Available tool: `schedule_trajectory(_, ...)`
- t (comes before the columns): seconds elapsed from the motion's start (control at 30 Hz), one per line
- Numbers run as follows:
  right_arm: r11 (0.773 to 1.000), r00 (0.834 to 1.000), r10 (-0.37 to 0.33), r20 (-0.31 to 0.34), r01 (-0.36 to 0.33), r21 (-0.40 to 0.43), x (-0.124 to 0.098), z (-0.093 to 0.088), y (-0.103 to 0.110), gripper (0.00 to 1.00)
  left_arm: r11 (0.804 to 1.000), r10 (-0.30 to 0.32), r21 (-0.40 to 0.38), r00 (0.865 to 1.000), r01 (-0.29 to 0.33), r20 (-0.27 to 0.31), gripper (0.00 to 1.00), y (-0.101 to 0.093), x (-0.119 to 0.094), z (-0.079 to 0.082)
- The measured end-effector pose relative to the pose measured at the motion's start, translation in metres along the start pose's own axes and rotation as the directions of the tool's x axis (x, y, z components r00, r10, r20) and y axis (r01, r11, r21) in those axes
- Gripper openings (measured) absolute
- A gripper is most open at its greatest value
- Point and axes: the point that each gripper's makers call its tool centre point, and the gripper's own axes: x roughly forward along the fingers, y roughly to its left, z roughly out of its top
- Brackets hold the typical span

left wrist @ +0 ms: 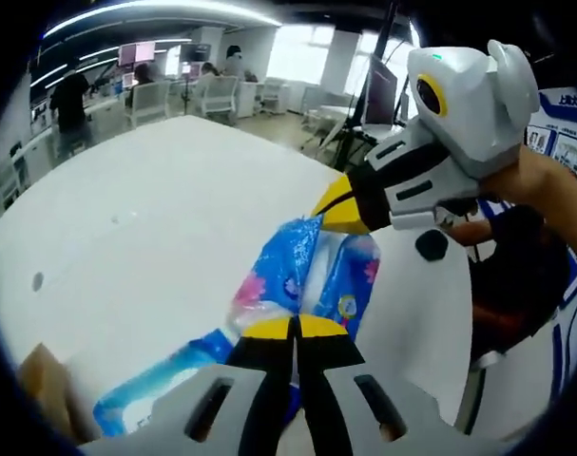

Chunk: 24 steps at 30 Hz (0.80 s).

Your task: Operate the shoe box by opening the lid, removing the specified soft item, and placing it in the target area until the item is outside and the box remains undamaged.

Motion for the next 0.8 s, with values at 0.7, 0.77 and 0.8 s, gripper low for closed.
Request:
schedule_trajectory(0.7, 0.999, 0.999, 0.005, -0.042, -0.004, 0.038, 0.027, -0.03, 0.01, 0.0, 1.0, 0.002, -0.015, 0.999, -0.003, -0.054, 0.0, 0.013, 0.021, -0.023)
schedule_trajectory(0.77, 0.999, 0.999, 0.005, -0.039, -0.003, 0.043, 0.027, -0.03, 0.01, 0.0, 1.0, 0.003, -0.012, 0.999, -0.003, -0.054, 0.0, 0.013, 0.021, -0.023)
schedule_trajectory(0.8, 0.999, 0.999, 0.005, -0.038, -0.003, 0.044, 0.027, -0.03, 0.01, 0.0, 1.0, 0.003, -0.01, 0.999, -0.004, -0.054, 0.0, 0.013, 0.021, -0.024)
